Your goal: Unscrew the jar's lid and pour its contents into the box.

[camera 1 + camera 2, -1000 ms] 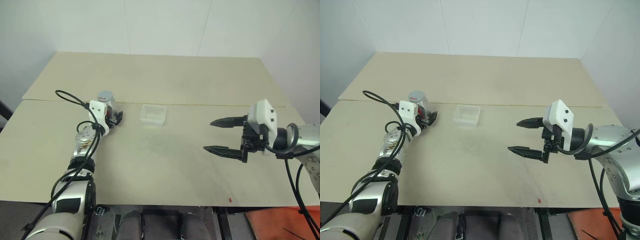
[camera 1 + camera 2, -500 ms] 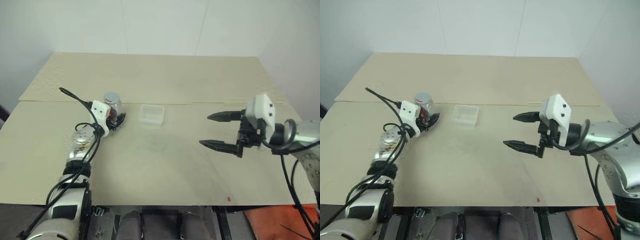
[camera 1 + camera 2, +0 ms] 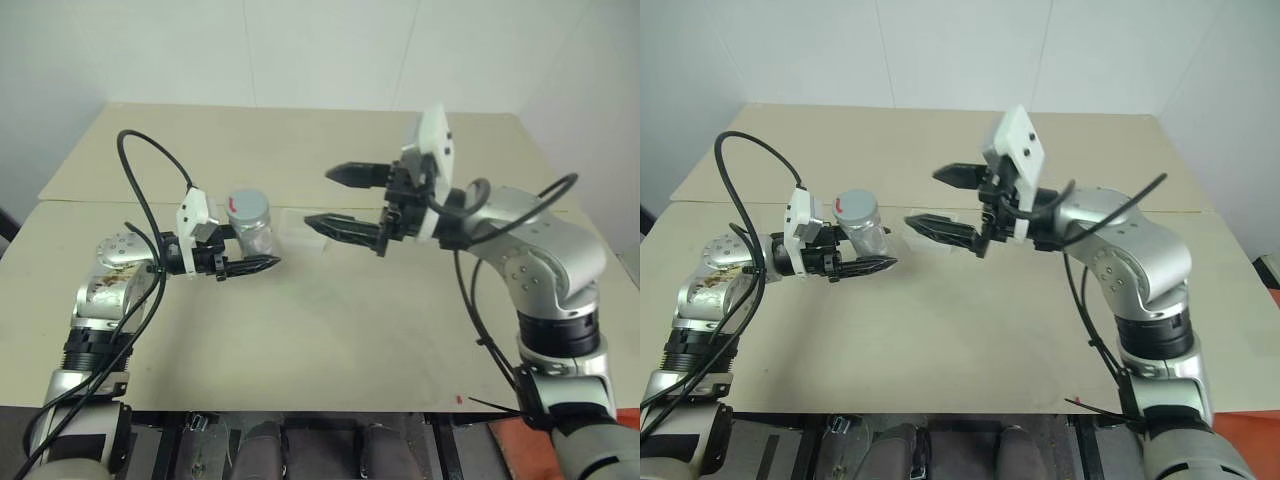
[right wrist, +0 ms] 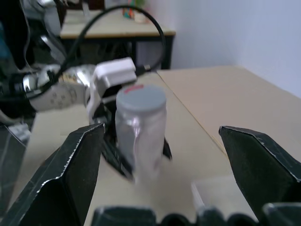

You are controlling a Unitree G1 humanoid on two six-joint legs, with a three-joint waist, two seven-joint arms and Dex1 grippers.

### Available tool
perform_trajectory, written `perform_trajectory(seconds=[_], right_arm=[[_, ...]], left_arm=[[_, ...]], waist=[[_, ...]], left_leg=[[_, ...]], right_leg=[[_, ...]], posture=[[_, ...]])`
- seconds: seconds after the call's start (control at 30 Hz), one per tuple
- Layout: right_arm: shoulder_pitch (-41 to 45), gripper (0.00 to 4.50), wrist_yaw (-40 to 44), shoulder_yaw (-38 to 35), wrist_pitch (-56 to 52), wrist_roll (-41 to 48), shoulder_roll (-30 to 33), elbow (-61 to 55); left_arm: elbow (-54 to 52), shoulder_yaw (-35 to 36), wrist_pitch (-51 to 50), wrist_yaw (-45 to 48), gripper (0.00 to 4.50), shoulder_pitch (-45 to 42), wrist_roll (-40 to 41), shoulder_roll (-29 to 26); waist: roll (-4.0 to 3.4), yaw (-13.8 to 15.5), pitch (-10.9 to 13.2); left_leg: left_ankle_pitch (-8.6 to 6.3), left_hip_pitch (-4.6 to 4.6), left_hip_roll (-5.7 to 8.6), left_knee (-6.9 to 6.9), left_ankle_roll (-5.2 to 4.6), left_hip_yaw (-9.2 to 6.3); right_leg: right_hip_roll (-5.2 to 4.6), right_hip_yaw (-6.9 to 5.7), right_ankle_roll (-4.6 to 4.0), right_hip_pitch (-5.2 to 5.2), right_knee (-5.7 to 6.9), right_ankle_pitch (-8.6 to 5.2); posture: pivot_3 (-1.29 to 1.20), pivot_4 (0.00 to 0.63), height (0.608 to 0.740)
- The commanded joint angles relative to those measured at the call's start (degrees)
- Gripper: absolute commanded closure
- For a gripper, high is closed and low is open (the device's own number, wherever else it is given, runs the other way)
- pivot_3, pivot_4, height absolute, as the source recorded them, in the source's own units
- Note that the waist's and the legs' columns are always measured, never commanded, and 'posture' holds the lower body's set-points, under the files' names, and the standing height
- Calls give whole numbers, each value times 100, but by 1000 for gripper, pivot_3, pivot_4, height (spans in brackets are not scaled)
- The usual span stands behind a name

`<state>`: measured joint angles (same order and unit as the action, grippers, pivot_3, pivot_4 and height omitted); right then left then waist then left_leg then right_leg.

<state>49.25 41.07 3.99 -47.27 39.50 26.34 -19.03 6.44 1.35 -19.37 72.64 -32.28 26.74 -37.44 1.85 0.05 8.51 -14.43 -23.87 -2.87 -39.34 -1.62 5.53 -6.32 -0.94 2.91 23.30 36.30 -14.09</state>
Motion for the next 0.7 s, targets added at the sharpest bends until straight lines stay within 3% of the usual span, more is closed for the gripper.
perform_trajectory(seconds=[0.03, 0.7], right_arm=[[224, 0, -165, 42, -111, 74, -221, -52], [628, 0, -44, 582, -165, -278, -793, 553]], left_arm=[[-212, -68, -130, 44, 1694, -242, 163, 124], [-125, -336, -57, 324, 1694, -596, 18, 237]], waist=[[0, 10, 0], [-1, -59, 0]], left_leg=[[0, 0, 0, 0, 0, -1], [1, 0, 1, 0, 0, -3]], right_leg=[[0, -2, 0, 0, 0, 0], [2, 0, 0, 0, 2, 0]], posture=[[0, 150, 740], [0, 150, 740]])
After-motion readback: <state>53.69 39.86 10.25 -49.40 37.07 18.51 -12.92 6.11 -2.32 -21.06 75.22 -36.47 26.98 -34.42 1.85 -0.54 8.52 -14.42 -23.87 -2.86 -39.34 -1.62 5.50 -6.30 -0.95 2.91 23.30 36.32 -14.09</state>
